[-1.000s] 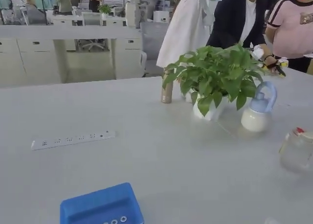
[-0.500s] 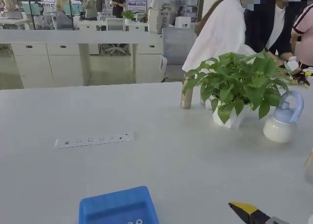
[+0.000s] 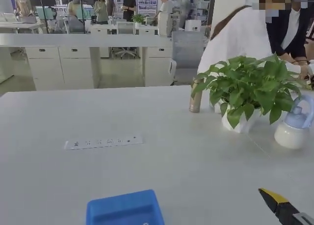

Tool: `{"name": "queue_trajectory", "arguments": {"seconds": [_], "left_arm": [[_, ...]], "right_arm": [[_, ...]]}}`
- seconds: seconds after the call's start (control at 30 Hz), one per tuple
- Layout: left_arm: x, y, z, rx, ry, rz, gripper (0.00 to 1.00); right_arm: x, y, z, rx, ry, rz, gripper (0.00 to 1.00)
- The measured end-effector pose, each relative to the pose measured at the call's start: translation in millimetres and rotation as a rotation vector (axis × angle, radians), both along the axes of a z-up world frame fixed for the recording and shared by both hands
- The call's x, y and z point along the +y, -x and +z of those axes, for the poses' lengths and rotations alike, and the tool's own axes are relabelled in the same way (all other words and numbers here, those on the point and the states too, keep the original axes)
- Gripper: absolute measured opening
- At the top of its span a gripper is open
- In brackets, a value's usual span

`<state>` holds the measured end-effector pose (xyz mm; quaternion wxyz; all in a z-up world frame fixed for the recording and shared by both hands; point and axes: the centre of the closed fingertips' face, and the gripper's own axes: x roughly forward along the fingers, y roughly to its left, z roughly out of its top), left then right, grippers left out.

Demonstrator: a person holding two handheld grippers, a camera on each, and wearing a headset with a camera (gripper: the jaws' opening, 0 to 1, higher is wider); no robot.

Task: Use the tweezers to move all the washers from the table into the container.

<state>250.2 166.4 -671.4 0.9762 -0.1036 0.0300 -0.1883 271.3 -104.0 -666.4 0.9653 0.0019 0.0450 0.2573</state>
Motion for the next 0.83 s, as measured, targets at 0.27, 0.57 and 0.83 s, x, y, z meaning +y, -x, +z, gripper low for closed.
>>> {"name": "queue_trajectory", "arguments": {"seconds": [0.27,0.57,0.83], "left_arm": [[7.1,-0.5,-8.2,0.013,-0.009,0.012,0.99],[0.4,2.1,-9.3,0.032,-0.014,0.024,0.99],[-4.9,3.7,-10.6,0.049,-0.041,0.027,0.99]], "right_arm": [[4.2,1.4,-4.0,0.008,0.034,0.004,0.99],[1.8,0.9,-8.7,0.024,0.051,-0.003,0.99],[2.6,2.3,-10.3,0.023,0.036,-0.002,0.99]]}}
